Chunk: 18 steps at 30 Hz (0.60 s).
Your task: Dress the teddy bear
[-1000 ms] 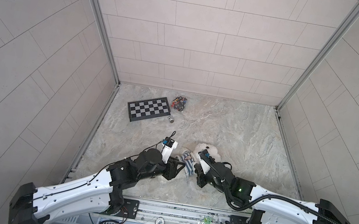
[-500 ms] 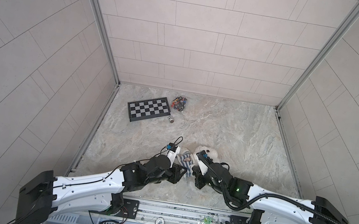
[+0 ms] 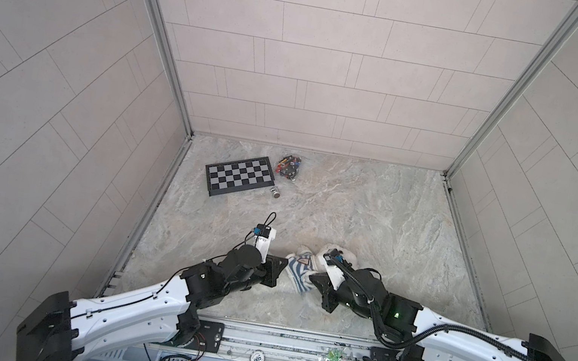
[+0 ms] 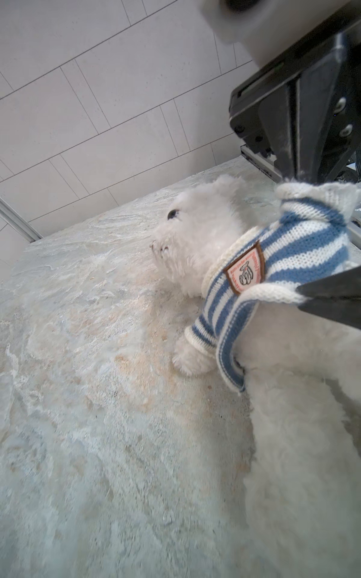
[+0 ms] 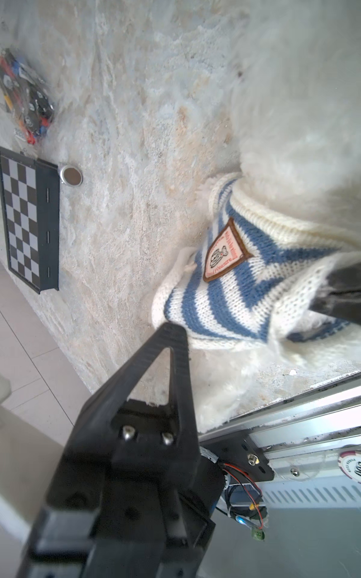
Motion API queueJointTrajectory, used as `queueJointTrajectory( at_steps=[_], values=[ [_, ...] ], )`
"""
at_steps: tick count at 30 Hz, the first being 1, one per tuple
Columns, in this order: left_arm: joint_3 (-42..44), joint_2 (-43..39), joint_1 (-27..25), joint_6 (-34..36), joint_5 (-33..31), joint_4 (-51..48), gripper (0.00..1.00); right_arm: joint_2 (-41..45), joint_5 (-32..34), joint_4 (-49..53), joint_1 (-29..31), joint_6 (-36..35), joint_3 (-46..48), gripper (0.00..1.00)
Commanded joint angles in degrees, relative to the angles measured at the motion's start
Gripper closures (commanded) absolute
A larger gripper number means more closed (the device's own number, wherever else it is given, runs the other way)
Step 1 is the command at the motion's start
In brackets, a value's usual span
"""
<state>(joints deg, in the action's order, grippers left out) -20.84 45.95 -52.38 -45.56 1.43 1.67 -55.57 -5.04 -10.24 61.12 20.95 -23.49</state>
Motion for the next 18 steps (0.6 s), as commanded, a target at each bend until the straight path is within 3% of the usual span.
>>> queueJointTrajectory(
  at_steps=[1,7,13,18],
  values=[
    [1.8,-0.4,2.0,1.8,-0.6,-2.2,1.00,3.6,-4.2,0.6,0.4,-5.6,1.9,1.00],
    [3.8,1.7,3.7,2.0,0.6,-0.7,1.00,9.9,-6.7,0.0,0.4,-9.5,4.2,1.00],
    [2.2,4.8,3.7,3.0,3.6,0.7,1.00,8.4,-2.6,1.0,0.4,-10.1,3.6,1.00],
    [2.4,5.7,3.4,1.7,6.2,4.9,1.00,6.4,-1.4,1.1,0.4,-9.8,1.7,0.79]
  ],
)
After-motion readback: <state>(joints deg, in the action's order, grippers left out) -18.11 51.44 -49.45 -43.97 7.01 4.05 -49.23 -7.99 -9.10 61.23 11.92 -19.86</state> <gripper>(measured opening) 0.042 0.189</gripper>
